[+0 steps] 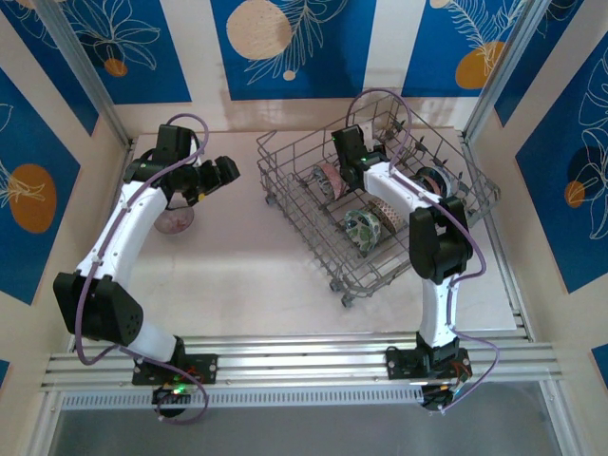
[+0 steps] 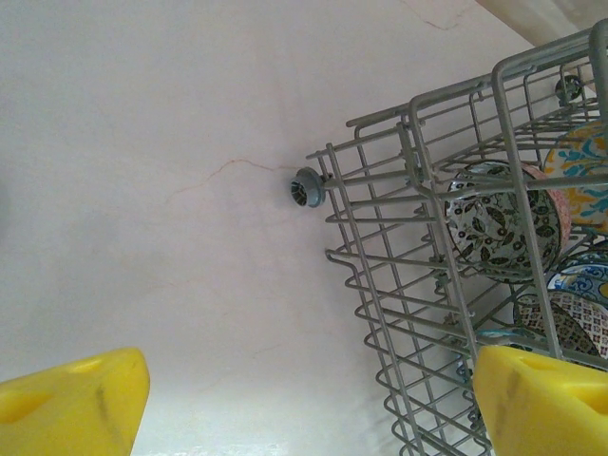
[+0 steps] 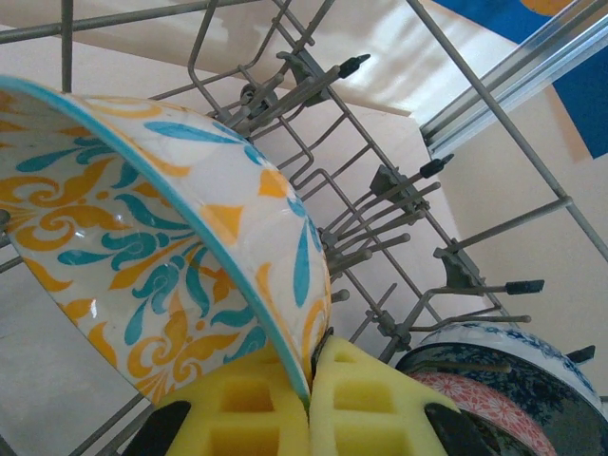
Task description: Load the bowls into the dish rack
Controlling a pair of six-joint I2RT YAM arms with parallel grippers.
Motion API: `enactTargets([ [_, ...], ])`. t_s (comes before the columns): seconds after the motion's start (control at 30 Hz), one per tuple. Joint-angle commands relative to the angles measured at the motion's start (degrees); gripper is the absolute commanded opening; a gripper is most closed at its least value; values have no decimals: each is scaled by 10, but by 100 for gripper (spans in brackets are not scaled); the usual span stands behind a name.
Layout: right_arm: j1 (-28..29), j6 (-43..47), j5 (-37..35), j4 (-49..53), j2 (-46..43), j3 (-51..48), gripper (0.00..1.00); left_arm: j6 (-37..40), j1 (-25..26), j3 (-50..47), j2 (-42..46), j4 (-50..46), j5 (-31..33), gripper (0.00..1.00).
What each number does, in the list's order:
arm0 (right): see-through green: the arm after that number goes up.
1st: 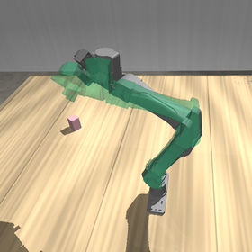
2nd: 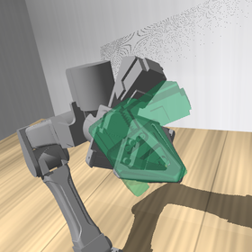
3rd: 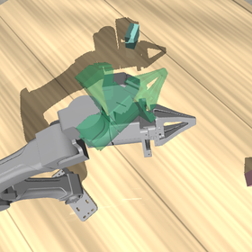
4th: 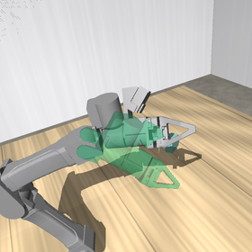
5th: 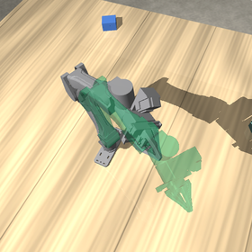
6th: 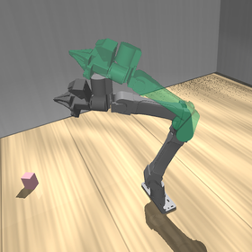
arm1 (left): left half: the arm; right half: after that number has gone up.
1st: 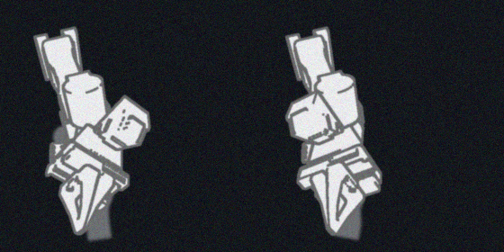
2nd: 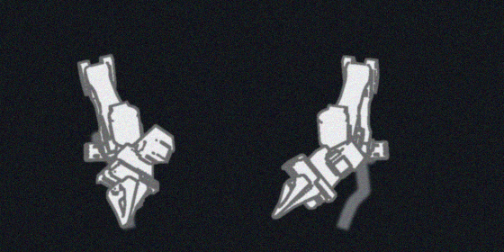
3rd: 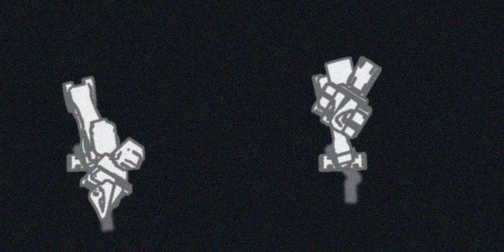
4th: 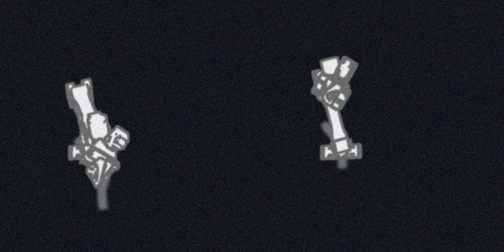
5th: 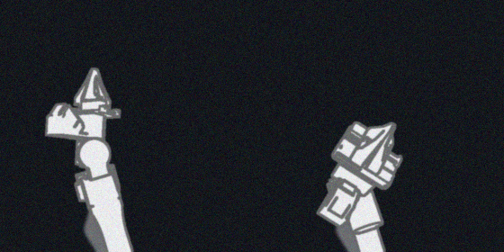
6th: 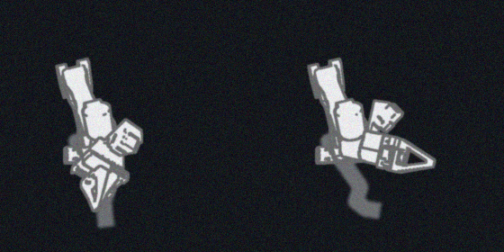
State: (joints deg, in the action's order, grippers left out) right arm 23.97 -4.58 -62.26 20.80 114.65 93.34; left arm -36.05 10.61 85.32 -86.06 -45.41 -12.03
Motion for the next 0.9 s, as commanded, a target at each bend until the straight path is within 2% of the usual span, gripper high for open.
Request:
enactTargets([
  [0.0,12,7,-1,5,2,26,3,-3,-6,-6,2,5,-12,88],
  [0.13,16,3,19,23,11,38,12,-1,-5,-6,2,5,-12,88],
  [0.47,16,-21,54,89,47,88,20,7,-9,-4,4,-4,-9,89],
  [0.7,10,-27,84,115,54,107,36,14,-22,-5,9,-23,0,89],
  [0.87,0,-34,122,132,35,108,52,36,-50,-5,14,-67,18,89],
])
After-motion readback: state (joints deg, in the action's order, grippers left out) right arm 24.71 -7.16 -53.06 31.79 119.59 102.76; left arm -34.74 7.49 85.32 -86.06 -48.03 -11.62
